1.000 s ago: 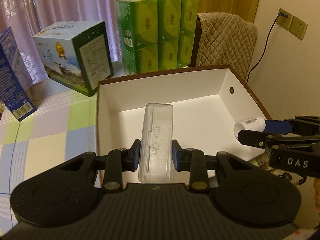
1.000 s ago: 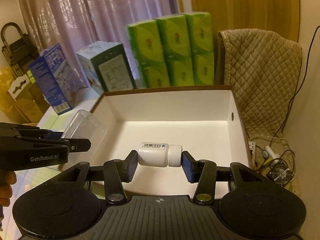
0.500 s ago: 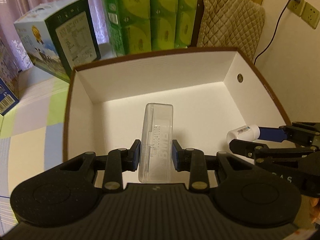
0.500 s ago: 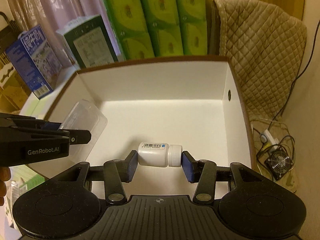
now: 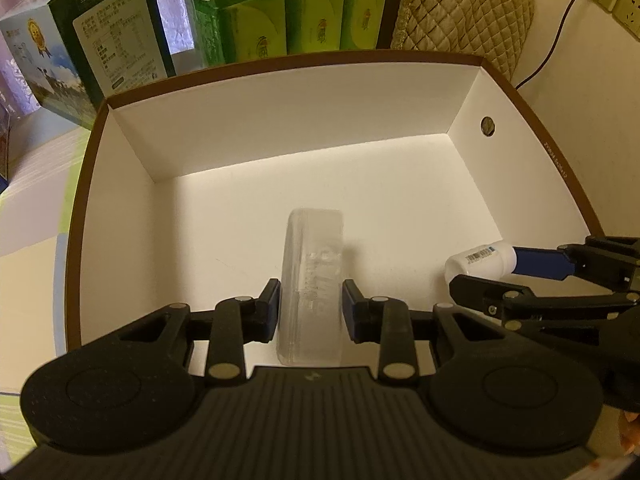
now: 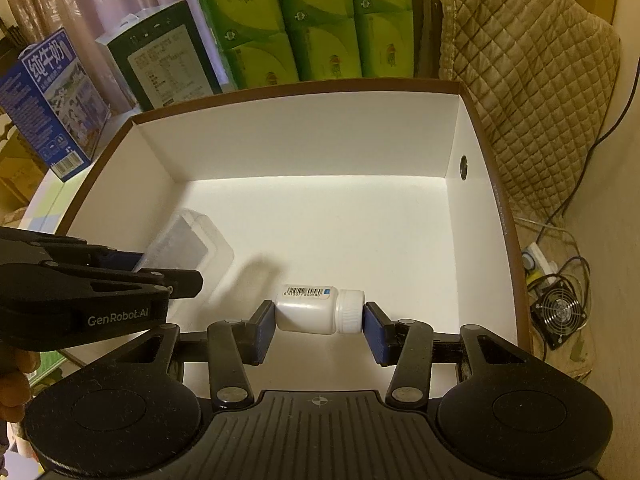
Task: Organize objects
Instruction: 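Open left tool to drop case in box while right tool releases pill bottle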
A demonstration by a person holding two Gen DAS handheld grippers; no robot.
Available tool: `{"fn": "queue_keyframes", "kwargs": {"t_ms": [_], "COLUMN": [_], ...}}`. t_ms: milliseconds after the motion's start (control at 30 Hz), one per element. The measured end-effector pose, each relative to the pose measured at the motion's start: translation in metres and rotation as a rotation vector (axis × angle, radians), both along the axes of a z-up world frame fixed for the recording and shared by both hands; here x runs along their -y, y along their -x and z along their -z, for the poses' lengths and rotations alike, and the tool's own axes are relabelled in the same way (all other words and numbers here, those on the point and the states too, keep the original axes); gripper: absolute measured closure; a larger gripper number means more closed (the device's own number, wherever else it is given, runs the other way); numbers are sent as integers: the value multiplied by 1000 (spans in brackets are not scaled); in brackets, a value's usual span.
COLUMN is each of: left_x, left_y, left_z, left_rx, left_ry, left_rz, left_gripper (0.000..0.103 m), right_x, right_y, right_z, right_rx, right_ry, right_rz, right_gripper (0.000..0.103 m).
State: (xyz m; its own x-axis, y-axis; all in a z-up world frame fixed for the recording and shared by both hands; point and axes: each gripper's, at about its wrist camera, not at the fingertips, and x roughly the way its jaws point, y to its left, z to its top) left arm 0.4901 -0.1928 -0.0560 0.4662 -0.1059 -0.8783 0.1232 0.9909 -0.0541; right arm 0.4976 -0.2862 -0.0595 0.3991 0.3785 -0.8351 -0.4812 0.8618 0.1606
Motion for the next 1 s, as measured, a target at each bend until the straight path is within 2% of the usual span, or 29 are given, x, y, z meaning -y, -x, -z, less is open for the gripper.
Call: {"fn": "queue_keyframes", "kwargs": {"t_ms": [133,533,700,1000], "left_x": [-3,-23,-27,-33], "left_y": [-1,10,18,39], "left_z": [-4,-19,-26,-42], "left_rx": [12,34,46,75], "left_ry": [5,7,6,17], "left_rz": [-1,-51,-68,-86], "left_gripper": [52,37,30,28], "right_x": [-4,-9,-9,-5], "right_y": [-2,-5,1,18], "right_z": [2,0,-7,-23], "right_rx": [-3,4,18,53], "right_ry": [1,-64,-70,-82], "right_rz": [4,1,-6,-4], "right_gripper": [58,57,48,44]}}
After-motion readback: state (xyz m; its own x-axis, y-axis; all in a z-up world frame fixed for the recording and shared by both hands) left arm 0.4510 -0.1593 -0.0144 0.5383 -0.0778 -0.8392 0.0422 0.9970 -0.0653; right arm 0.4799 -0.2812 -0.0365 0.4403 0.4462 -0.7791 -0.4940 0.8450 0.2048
